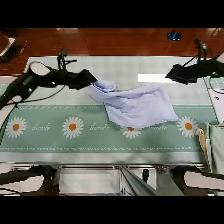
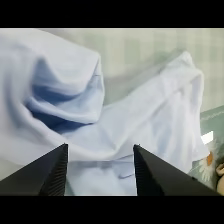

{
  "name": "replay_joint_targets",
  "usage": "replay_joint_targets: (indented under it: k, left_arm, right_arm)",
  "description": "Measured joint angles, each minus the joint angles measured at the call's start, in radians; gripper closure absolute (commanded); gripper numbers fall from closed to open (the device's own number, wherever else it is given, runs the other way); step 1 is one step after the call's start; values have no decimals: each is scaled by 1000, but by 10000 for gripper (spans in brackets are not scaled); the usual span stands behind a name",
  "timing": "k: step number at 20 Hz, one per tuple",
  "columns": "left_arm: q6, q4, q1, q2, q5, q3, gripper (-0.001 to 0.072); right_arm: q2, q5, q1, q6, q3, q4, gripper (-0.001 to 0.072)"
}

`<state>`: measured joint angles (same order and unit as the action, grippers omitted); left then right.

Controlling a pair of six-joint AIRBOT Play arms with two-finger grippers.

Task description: Fold the shirts.

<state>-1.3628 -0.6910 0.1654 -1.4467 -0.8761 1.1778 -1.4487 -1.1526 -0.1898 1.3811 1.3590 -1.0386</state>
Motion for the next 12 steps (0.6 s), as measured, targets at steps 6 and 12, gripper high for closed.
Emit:
replay_joint_targets:
  k: [6, 12]
  left_arm:
    - [-15, -68, -180, 32, -206, 0, 204]
    - [6, -36, -41, 36, -159, -234, 205]
  right_arm:
    - [75, -105, -314, -121, -76, 35, 291]
    - [137, -97, -453, -158, -402, 65, 294]
